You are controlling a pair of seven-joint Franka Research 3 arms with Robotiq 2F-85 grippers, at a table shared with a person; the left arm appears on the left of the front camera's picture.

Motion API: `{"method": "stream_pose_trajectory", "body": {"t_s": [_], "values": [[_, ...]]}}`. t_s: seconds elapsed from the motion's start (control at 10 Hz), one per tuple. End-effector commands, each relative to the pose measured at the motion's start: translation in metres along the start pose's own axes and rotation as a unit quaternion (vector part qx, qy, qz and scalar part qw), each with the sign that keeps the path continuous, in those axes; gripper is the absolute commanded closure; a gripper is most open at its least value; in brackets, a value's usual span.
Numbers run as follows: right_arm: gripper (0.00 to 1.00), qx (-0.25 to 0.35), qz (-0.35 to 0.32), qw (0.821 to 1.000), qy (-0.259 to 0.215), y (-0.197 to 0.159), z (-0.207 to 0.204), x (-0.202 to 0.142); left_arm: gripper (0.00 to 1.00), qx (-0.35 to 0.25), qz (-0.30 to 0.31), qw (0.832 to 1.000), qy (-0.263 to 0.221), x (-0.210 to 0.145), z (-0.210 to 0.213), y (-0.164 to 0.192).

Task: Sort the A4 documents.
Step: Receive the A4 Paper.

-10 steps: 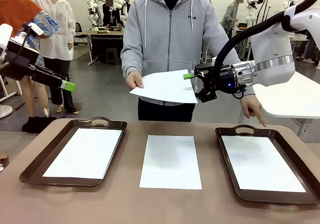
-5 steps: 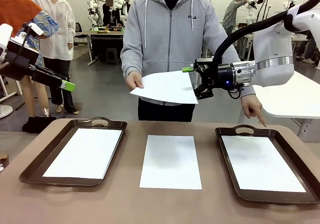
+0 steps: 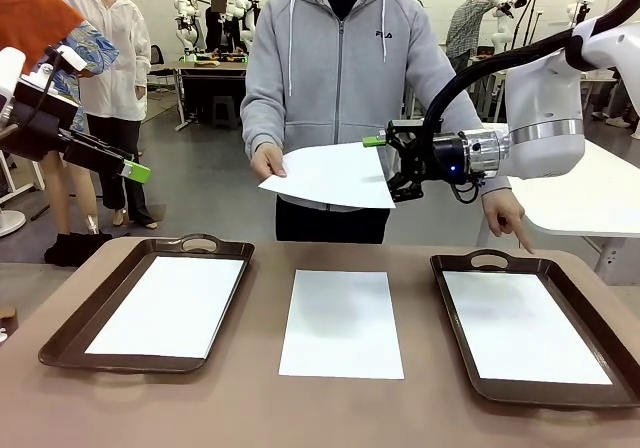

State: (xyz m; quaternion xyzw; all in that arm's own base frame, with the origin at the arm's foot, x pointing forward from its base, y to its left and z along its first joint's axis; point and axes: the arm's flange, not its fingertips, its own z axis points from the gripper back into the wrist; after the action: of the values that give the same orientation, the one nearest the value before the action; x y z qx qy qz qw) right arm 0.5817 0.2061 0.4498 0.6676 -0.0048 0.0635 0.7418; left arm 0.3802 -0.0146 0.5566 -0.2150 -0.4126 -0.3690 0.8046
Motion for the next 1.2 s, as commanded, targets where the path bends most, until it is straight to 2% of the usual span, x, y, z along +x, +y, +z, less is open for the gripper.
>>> {"method": "stream_pose_trajectory", "body": {"t_s": [0.0,0.9,1.1], "values": [[0.18,0.026,-0.018,0.999,0.005,-0.0012,-0.0006,0.001,0.0,-0.004,0.0,1.0,-0.006,-0.0008,0.0002,0.0],[0.97,0.035,-0.034,0.999,0.01,-0.0039,-0.0003,0.0006,0.0,-0.004,0.0,1.0,-0.006,-0.0008,0.0002,0.0],[1.0,0.033,-0.036,0.999,0.01,-0.006,0.0004,0.0011,0.0,-0.004,0.0,1.0,-0.006,-0.0008,0.0002,0.0]]}}
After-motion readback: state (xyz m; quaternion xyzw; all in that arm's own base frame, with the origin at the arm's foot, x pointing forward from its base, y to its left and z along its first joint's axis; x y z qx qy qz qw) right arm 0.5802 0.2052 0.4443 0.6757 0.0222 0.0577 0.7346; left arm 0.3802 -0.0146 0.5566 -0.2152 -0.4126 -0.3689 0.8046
